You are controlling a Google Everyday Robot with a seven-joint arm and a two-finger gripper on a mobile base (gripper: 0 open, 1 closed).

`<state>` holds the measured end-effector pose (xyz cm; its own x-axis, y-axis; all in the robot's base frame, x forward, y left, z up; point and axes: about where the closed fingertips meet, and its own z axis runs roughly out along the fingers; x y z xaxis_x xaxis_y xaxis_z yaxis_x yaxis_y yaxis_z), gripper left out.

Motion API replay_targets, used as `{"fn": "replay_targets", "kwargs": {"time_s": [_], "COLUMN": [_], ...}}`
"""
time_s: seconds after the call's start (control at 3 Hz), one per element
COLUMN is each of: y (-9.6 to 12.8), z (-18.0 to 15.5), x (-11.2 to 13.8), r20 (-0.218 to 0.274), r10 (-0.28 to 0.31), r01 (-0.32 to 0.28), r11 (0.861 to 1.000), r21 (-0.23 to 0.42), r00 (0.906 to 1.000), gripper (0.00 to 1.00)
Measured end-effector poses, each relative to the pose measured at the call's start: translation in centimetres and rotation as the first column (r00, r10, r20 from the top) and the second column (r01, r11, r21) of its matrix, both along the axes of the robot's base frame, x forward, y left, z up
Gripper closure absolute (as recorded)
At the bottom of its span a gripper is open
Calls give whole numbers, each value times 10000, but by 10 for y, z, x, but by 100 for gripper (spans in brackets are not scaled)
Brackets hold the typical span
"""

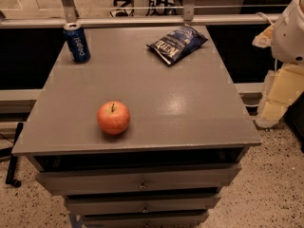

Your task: Move pepsi can near apple

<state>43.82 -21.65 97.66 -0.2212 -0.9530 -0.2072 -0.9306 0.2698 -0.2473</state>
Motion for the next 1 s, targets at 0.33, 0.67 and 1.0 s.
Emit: {"fn": "replay_targets", "kwargs": {"time_s": [0.33,0.67,1.0], "y": [0,17,89], "z": [0,-2,-11], "x": [0,17,81], "r20": [2,294,958], "r10": [0,465,1480], "r01": [0,-476,-1631], "r11": [10000,9982,9709], "r21": [0,353,1757], "r00": [10000,9985,9843], "gripper": [0,0,0]}}
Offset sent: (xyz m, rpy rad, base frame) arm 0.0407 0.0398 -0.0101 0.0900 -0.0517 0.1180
